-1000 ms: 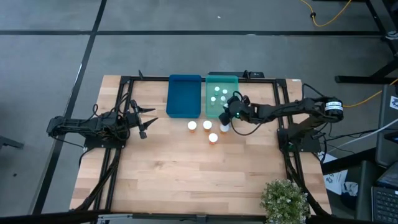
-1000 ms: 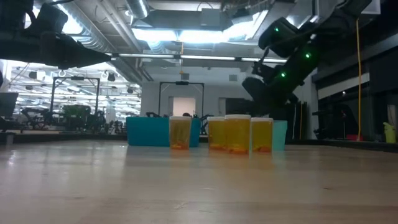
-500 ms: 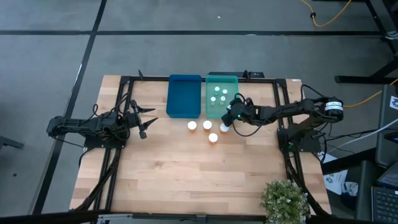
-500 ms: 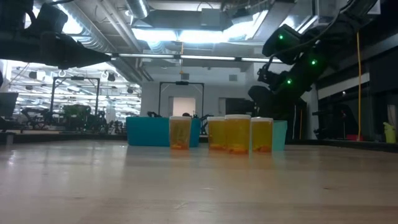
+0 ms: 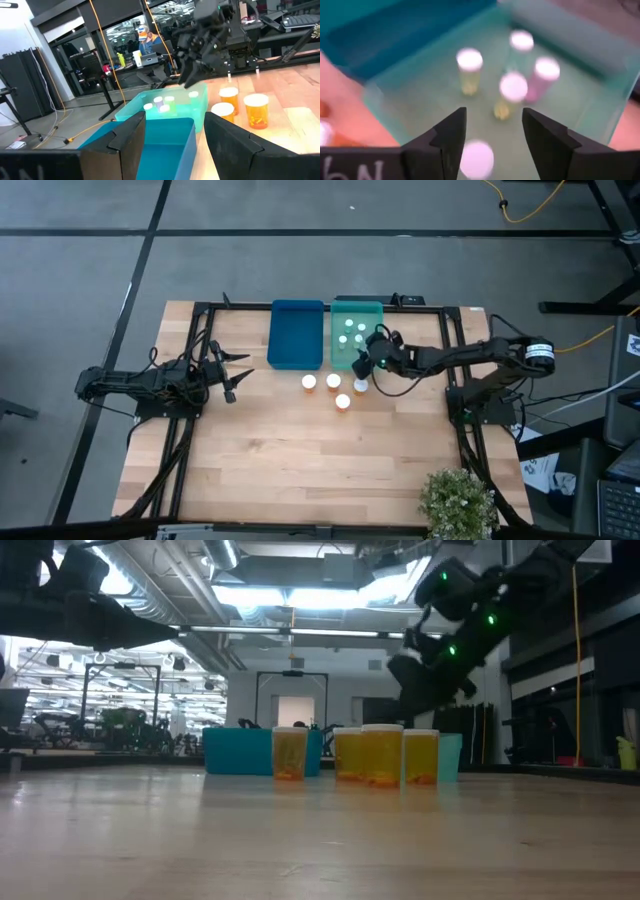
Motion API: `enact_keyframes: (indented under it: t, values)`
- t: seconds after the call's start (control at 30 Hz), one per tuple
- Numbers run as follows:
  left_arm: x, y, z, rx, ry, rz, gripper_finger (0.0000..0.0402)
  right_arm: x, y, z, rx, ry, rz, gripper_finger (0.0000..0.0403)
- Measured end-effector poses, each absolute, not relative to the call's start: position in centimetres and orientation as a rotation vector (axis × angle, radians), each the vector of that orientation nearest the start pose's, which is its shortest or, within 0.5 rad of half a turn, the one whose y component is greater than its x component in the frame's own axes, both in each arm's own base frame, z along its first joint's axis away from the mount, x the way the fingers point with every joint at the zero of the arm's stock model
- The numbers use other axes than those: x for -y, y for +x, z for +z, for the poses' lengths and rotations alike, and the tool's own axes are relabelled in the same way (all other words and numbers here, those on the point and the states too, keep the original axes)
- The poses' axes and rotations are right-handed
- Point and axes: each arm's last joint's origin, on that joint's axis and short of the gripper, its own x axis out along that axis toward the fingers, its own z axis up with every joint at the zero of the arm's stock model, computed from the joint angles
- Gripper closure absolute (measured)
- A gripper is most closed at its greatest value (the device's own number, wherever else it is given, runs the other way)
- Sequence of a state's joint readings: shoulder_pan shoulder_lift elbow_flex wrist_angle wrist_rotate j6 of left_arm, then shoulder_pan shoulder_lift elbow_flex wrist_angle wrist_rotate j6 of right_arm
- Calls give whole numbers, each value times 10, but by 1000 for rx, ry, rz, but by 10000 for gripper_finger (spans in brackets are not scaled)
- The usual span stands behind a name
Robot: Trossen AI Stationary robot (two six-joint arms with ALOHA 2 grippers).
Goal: Pick and place medicine bottles into bin by pill shape (circle, oval)
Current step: Put the orange capsule bottle into the blue bin
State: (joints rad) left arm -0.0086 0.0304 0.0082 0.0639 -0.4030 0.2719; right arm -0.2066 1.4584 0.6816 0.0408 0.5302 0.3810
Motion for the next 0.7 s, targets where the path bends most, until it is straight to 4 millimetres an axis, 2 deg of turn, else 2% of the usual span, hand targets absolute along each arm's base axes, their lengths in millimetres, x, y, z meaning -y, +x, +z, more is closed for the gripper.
enact_keyframes:
  t: [0.2, 0.33, 0.47, 0.7]
  values:
    - [-10, 97, 170, -13, 260, 397, 207, 71, 273, 211, -578, 194, -813, 218]
    - [-11, 97, 170, -12, 260, 397, 207, 61, 271, 228, -597, 232, -796, 224]
    - [-11, 97, 170, -13, 260, 397, 207, 38, 270, 241, -624, 292, -675, 226]
    - [-11, 97, 170, -13, 260, 397, 207, -13, 267, 247, -691, 373, -309, 226]
